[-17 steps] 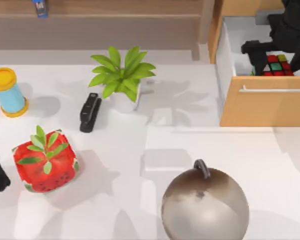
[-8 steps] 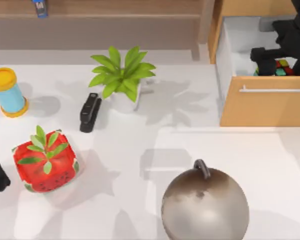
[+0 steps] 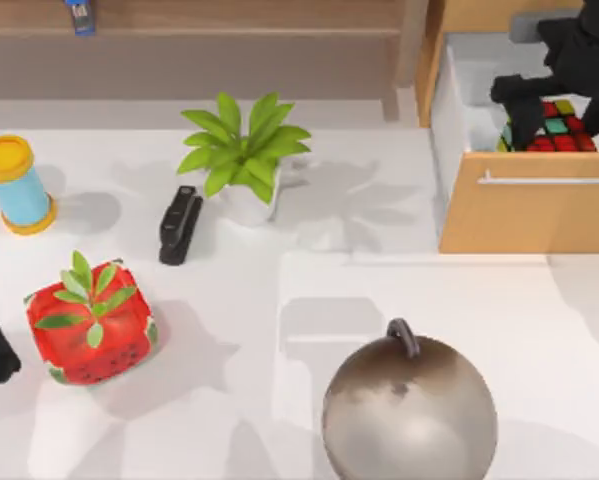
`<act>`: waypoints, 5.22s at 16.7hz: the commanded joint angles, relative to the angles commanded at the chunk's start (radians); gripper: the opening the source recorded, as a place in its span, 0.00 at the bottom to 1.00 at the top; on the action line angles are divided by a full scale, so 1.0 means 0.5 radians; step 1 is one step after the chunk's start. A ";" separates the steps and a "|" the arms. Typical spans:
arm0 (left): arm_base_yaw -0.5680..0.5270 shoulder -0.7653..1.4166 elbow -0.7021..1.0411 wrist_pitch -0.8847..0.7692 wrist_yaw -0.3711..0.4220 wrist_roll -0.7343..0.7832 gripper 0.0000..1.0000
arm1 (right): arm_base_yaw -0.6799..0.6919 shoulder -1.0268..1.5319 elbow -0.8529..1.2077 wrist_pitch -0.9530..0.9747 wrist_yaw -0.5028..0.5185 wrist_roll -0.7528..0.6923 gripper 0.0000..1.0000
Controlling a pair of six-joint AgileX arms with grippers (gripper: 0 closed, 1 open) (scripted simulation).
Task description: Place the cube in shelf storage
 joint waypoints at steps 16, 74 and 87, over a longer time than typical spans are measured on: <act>0.000 0.000 0.000 0.000 0.000 0.000 1.00 | 0.076 -0.192 0.065 -0.054 0.181 0.237 0.00; 0.000 0.000 0.000 0.000 0.000 0.000 1.00 | 1.110 0.253 -0.482 3.852 1.549 0.047 0.00; 0.000 0.000 0.000 0.000 0.000 0.000 1.00 | 1.110 0.253 -0.482 3.852 1.549 0.047 0.83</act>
